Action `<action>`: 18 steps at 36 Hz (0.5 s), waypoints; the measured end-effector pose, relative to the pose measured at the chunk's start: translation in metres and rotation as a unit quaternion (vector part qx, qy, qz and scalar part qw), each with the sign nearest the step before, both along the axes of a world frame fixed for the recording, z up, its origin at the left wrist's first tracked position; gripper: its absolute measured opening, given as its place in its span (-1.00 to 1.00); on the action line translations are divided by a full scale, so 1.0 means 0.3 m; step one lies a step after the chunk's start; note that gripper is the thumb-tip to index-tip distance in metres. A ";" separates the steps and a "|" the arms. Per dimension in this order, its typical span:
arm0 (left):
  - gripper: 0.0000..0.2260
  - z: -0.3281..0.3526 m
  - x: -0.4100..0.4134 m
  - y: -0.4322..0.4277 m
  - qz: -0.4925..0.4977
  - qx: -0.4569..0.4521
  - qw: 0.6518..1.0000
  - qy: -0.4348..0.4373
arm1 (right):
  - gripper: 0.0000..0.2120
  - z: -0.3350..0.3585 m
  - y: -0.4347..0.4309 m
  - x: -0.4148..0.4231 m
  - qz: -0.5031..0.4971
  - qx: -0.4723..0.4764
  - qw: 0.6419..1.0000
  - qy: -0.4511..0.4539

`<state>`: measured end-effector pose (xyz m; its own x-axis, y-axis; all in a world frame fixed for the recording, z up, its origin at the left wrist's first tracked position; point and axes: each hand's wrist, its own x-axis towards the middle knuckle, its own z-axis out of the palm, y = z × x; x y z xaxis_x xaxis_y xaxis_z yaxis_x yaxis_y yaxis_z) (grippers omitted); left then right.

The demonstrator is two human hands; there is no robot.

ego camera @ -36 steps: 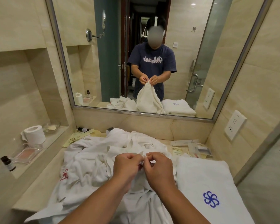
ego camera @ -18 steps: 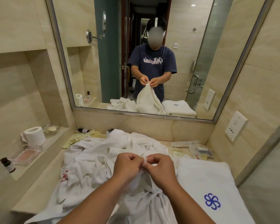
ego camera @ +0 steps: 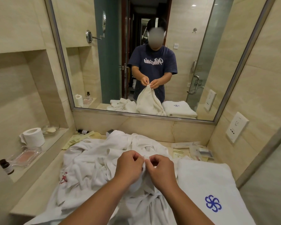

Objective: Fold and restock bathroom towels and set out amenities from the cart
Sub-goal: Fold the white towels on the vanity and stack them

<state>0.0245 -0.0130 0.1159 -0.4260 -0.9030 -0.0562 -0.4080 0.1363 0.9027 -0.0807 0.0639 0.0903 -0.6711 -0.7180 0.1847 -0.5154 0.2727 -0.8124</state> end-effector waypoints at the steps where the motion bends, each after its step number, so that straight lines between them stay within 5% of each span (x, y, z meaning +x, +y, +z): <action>1: -0.80 0.001 -0.002 0.000 0.004 -0.017 1.000 -0.006 | -0.78 -0.004 -0.001 0.002 -0.007 -0.006 1.000 0.003; 7: -0.83 0.007 -0.010 -0.009 0.039 -0.063 0.997 -0.021 | -0.79 0.001 0.003 0.030 -0.057 -0.105 0.993 -0.019; 12: -0.85 0.028 -0.026 -0.001 0.036 -0.063 0.997 -0.004 | -0.85 -0.013 -0.009 0.047 -0.032 -0.080 0.996 0.014; 18: -0.85 0.026 -0.023 -0.005 0.029 0.060 0.995 0.080 | -0.86 0.007 -0.002 0.007 0.004 -0.061 0.998 0.002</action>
<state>0.0177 -0.0143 0.1238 -0.3859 -0.9170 -0.1008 -0.2624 0.0043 0.9650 -0.0786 0.0634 0.0925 -0.6642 -0.6960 0.2729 -0.5200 0.1678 -0.8376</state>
